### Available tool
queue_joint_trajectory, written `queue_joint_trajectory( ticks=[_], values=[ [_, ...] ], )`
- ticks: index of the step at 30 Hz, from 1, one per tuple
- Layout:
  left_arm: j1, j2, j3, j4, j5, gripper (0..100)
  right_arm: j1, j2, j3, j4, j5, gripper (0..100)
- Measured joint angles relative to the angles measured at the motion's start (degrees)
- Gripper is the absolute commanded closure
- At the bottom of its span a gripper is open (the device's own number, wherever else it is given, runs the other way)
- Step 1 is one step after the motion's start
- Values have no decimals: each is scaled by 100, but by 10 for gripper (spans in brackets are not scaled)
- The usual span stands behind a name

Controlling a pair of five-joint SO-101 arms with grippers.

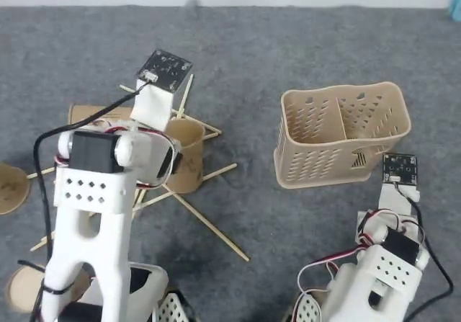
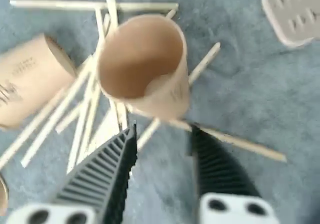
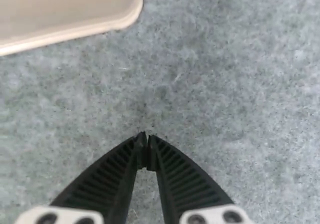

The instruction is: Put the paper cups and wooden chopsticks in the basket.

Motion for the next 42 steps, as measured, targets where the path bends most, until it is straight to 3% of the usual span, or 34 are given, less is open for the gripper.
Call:
queue_joint_trajectory(
  ticks=[7,16,22,28,42],
  values=[
    [70,888,-431,-703,-9,746,0,0,0,0,0,991],
    [132,2971,-1345,18,9,746,0,0,0,0,0,991],
    [273,3007,-1178,132,9,767,0,0,0,0,0,991],
    [747,3015,-571,185,9,952,0,0,0,0,0,991],
    [870,2426,-598,176,9,989,0,0,0,0,0,991]
  ],
)
